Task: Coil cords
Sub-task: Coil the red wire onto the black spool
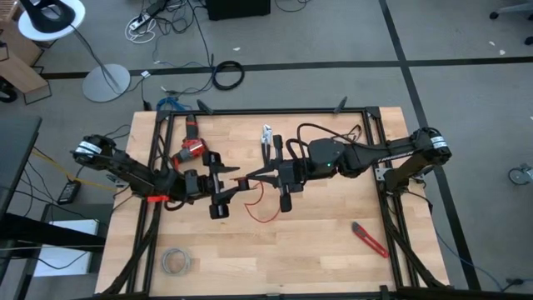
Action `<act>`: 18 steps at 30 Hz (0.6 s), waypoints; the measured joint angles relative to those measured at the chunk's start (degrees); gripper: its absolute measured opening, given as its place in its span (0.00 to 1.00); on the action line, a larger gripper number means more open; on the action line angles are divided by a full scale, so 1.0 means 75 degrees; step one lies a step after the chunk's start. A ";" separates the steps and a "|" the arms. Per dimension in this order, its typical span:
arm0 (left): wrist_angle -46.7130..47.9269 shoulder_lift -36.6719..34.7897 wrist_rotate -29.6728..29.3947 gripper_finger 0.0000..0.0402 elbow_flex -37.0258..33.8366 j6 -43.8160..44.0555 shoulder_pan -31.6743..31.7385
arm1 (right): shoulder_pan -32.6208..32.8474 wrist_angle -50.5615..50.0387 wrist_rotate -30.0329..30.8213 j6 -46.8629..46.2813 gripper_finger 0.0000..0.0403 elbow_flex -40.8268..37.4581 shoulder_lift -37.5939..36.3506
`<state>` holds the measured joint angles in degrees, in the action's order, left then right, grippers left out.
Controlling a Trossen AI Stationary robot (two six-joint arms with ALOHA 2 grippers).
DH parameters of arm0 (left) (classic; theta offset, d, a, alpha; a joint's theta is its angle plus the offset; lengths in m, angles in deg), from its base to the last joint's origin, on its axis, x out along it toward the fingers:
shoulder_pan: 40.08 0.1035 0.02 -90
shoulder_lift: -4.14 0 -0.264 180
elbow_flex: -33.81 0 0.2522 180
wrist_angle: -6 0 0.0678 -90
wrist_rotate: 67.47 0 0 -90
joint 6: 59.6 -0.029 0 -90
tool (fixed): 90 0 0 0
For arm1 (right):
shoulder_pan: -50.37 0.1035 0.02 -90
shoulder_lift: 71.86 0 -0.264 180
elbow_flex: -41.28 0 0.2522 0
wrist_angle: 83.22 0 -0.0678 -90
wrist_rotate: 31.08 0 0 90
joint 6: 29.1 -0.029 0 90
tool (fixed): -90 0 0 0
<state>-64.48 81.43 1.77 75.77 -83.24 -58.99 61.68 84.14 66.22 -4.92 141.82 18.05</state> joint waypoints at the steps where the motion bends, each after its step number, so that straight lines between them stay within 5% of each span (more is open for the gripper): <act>1: 0.0005 0.0000 -0.0163 0.59 0.0001 -0.0008 -0.0048 | 0.0000 -0.0001 0.0035 0.0000 0.00 0.0000 0.0000; 18: -0.0007 -0.0017 -0.4127 0.59 0.0001 -0.2060 -0.1630 | 0.0041 -0.0656 0.0865 -0.0003 0.00 0.0000 0.0000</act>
<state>-64.54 81.30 -29.18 75.78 -98.69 -71.21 61.99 79.22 72.71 -4.94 141.82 18.05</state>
